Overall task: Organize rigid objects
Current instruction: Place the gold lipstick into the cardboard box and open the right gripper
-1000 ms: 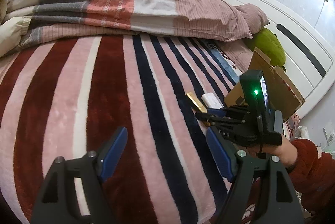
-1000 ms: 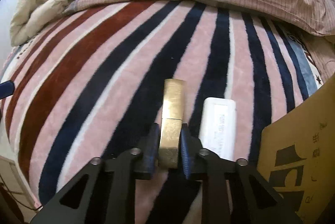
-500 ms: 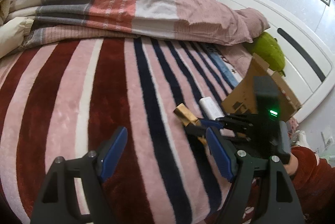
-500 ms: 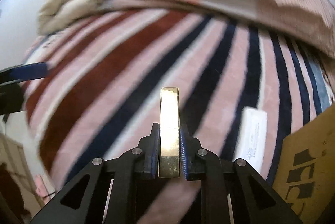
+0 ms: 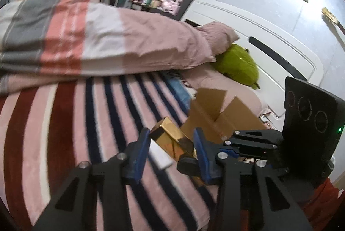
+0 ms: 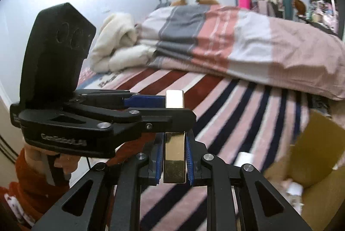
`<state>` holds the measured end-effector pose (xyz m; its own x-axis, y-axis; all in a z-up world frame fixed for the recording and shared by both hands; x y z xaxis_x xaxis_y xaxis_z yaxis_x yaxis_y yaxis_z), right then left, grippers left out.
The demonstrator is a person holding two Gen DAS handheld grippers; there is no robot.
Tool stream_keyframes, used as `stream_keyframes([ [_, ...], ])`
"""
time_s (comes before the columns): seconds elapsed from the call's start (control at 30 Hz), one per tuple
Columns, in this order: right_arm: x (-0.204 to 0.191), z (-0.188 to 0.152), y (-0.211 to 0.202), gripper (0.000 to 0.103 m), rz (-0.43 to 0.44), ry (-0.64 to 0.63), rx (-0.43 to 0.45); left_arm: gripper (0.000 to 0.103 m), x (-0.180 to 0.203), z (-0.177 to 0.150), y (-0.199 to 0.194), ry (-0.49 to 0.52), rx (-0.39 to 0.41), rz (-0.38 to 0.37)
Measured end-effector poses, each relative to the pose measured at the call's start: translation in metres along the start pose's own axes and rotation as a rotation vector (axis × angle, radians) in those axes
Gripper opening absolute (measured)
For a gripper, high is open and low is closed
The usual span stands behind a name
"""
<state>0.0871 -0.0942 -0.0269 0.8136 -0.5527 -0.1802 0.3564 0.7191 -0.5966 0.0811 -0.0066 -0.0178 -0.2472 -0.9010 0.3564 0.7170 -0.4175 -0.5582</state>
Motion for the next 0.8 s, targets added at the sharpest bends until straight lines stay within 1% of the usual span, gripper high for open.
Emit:
stream_keyframes([
  [0.13,0.035,-0.006,-0.033,0.013,-0.041,0.051,0.03,0.036,0.039,0.018,0.027,0.057,-0.031,-0.04],
  [0.23,0.06,-0.011,-0.055,0.013,-0.063,0.105,0.036,0.036,0.065,0.026,0.048,0.092,-0.059,-0.068],
  [0.3,0.078,-0.017,-0.069,0.013,-0.08,0.139,0.036,0.036,0.084,0.03,0.063,0.115,-0.079,-0.088],
  [0.4,0.101,-0.025,-0.08,0.013,-0.114,0.176,0.01,0.036,0.105,0.032,0.089,0.134,-0.129,-0.116],
  [0.47,0.113,-0.032,-0.084,0.013,-0.127,0.198,-0.018,0.036,0.114,0.03,0.104,0.141,-0.166,-0.125],
  [0.6,0.128,-0.042,-0.081,0.013,-0.15,0.214,-0.068,0.036,0.122,0.024,0.122,0.156,-0.211,-0.112],
  [0.8,0.137,-0.052,-0.077,0.014,-0.17,0.224,-0.099,0.036,0.129,0.02,0.136,0.177,-0.255,-0.088],
])
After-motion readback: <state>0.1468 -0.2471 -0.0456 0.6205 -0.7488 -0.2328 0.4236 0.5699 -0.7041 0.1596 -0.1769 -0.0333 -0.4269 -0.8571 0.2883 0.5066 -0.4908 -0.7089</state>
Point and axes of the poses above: each gripper's, at about its wrist camera, not at the fingertips, and y roughly the way its jaws point, x to its right, z to its top, the point moved 4 cm from there along y, roughly the way its jaws point, and after that the axes turned 2 degrees about z, right-handed, at the moved point
